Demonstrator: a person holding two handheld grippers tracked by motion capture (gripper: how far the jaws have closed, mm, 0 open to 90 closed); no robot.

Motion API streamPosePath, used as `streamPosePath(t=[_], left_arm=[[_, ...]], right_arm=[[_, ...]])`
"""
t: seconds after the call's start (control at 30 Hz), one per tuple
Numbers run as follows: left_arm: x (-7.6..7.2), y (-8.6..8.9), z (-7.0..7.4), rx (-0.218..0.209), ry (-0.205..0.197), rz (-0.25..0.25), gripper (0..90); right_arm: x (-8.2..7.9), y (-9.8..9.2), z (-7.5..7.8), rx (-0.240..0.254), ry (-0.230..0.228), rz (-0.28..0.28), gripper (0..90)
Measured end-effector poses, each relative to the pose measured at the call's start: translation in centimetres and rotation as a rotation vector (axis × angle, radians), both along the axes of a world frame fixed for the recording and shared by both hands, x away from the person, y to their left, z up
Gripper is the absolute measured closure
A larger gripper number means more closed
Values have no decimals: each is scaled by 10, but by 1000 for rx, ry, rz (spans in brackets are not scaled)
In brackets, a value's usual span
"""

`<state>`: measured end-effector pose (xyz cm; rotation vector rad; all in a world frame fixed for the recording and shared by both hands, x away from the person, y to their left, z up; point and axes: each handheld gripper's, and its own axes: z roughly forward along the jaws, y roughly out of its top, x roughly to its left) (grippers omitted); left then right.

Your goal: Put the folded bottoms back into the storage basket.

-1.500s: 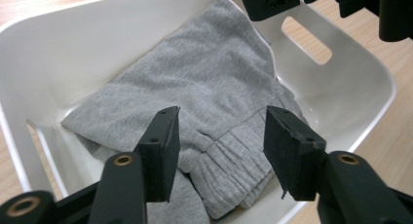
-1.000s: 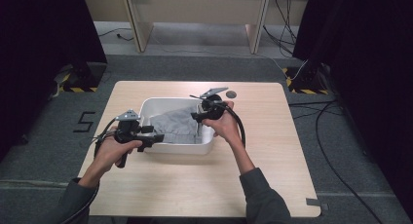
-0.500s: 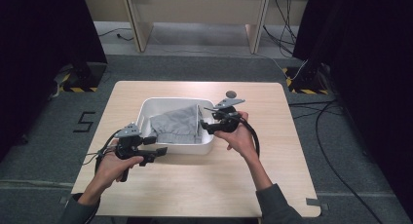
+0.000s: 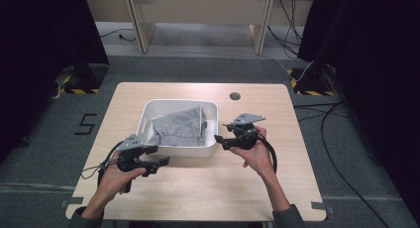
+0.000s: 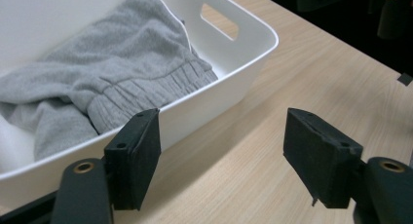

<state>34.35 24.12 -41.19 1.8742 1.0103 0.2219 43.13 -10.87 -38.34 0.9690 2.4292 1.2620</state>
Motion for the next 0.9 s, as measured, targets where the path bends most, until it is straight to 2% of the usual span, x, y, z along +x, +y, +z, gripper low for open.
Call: streamPosePath(t=[0.23, 0.47, 0.67, 0.9], left_arm=[[-4, 0, -12, 31, -13, -1, 261], [-7, -1, -21, 52, -16, -7, 250], [-10, -1, -28, 55, -14, -2, 248], [-14, 1, -36, 61, -12, -1, 247]], right_arm=[[-17, -17, -8, 39, -5, -17, 361], [-28, -30, -14, 39, -22, -30, 358], [-37, -39, -17, 52, -30, -41, 356], [-44, -47, -22, 45, -35, -56, 356]])
